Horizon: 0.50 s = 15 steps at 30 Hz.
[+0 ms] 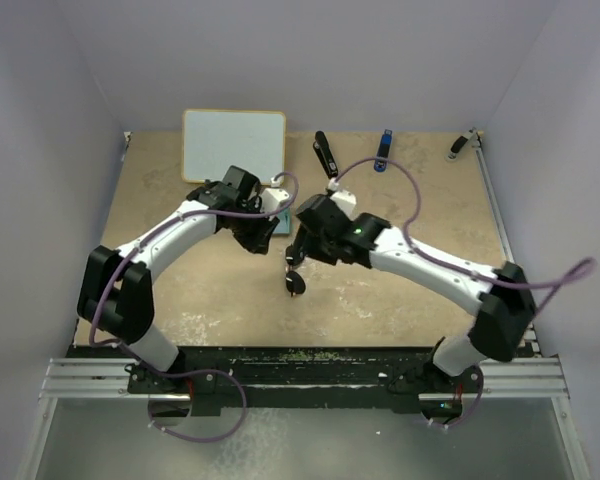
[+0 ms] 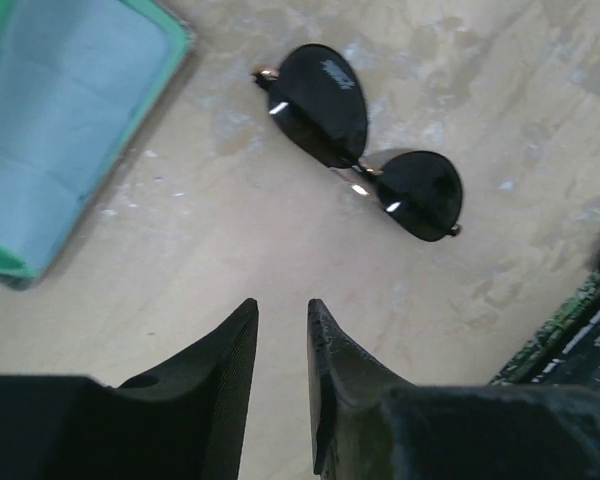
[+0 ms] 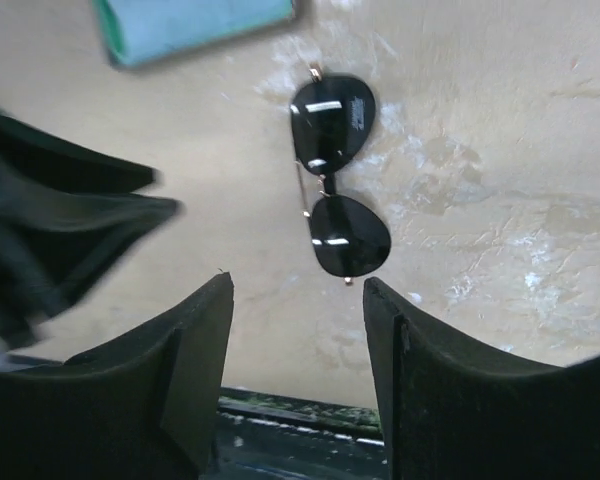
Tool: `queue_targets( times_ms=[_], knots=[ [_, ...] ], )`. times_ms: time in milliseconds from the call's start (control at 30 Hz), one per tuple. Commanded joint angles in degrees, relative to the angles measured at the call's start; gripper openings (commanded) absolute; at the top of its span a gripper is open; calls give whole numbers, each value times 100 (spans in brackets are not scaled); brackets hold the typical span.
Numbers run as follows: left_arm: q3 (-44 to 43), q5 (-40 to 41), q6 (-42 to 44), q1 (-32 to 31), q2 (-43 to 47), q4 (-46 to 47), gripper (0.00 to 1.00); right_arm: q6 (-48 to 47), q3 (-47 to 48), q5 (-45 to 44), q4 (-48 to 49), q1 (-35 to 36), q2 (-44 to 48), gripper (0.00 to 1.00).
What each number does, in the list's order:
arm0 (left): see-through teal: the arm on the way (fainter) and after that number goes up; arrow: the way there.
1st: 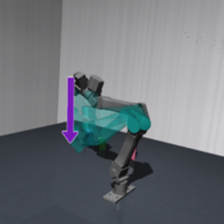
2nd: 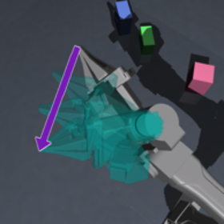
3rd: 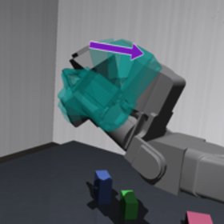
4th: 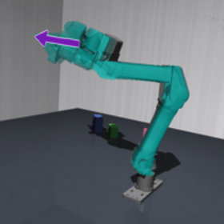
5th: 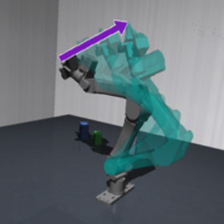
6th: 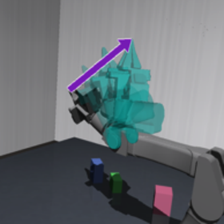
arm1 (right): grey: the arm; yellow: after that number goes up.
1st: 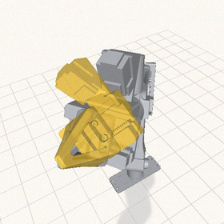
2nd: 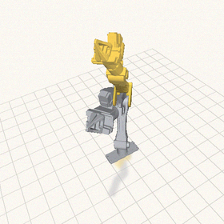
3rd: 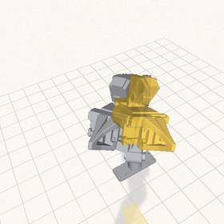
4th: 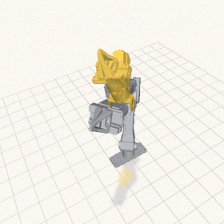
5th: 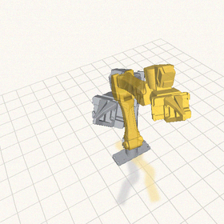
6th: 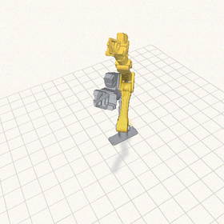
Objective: Organize the sunglasses
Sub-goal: Place the sunglasses at the center of the board.
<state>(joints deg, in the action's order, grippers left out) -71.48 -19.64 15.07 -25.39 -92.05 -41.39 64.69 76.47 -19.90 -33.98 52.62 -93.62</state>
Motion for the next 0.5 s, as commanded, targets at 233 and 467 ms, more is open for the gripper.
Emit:
queue_targets(
  times_ms=[233, 467],
  knots=[
    [73, -354, -969, -639, -668, 810, 58, 156, -1222, -1, 417, -958, 2121, 63],
    [153, -369, -1156, -841, -574, 1124, 98, 220, -1633, 13, 529, -1024, 2336, 64]
  ],
)
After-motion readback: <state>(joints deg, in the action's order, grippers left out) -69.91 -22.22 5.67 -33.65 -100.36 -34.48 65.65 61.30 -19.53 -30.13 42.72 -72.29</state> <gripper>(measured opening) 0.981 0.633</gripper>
